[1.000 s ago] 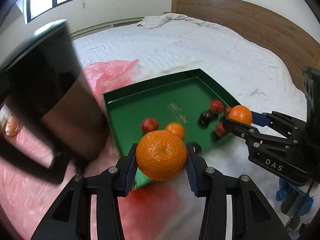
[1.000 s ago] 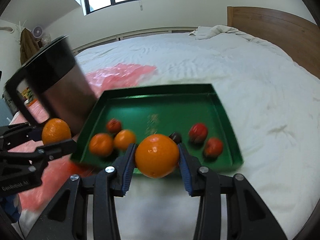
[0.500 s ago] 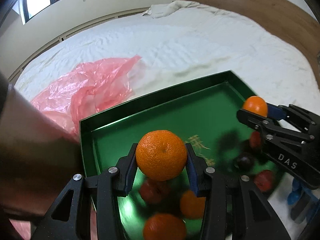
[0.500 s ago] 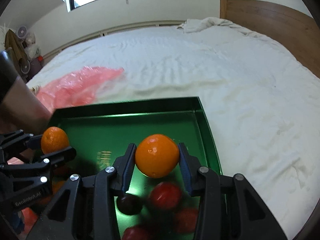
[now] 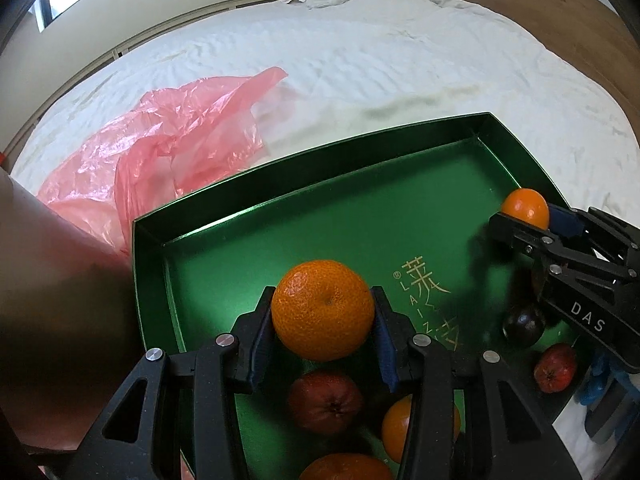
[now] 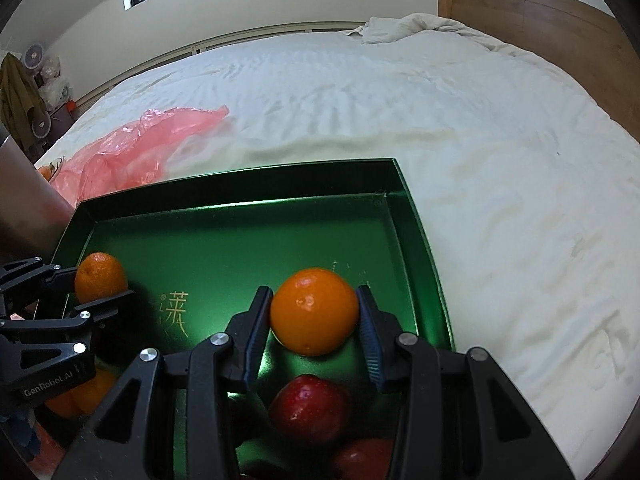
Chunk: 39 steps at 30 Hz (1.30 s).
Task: Organize fruits
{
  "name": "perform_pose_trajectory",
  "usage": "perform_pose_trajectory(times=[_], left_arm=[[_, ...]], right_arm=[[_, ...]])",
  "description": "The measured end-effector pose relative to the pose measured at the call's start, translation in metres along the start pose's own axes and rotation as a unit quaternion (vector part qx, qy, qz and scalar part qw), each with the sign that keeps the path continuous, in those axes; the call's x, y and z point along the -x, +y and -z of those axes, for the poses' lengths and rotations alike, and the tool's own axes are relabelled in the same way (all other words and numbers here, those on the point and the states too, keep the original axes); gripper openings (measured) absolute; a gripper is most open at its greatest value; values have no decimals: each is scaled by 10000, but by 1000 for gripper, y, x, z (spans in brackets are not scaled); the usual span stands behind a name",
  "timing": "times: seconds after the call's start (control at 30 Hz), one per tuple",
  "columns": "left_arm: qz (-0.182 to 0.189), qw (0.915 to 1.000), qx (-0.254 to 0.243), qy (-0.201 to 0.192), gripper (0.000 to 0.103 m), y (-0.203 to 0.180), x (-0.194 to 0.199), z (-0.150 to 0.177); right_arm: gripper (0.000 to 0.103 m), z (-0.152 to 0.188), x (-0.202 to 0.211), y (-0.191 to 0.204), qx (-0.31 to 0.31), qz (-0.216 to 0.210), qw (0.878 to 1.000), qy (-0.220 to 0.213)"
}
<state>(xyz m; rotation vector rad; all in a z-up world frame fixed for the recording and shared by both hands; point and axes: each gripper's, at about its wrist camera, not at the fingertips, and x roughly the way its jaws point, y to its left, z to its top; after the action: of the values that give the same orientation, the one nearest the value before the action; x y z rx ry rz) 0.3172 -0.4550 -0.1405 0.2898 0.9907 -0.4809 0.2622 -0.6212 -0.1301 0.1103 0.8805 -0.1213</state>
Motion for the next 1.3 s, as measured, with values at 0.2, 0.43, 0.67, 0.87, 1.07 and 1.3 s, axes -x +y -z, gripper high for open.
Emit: perform_pose_trajectory(times=[0.2,0.43,0.67,0.87,1.07,1.3], left_arm=[[-53,10000,-42,16,47,-2,1,-3],[-221,9990,-28,-391,56,-4,28,-3],[-102,9975,-24,-695,59,-8,71,21],[-47,9961,-16,-880,62,-11,111,49],[-129,9934,-44,-1137,75,-9,154,89],[-273,9903,74,-1360,77,17,197,130]], right_arm=[[103,-2,3,-2,-118,114,9999,-2],[103,-6,29,1,-99,253,9993,-240],[103,6,70,10,-90,373,9983,-432],[103,23,101,25,-40,409,9980,-476],[103,49,134,50,63,360,9980,-526],[103,73,172,87,194,238,9975,-640]])
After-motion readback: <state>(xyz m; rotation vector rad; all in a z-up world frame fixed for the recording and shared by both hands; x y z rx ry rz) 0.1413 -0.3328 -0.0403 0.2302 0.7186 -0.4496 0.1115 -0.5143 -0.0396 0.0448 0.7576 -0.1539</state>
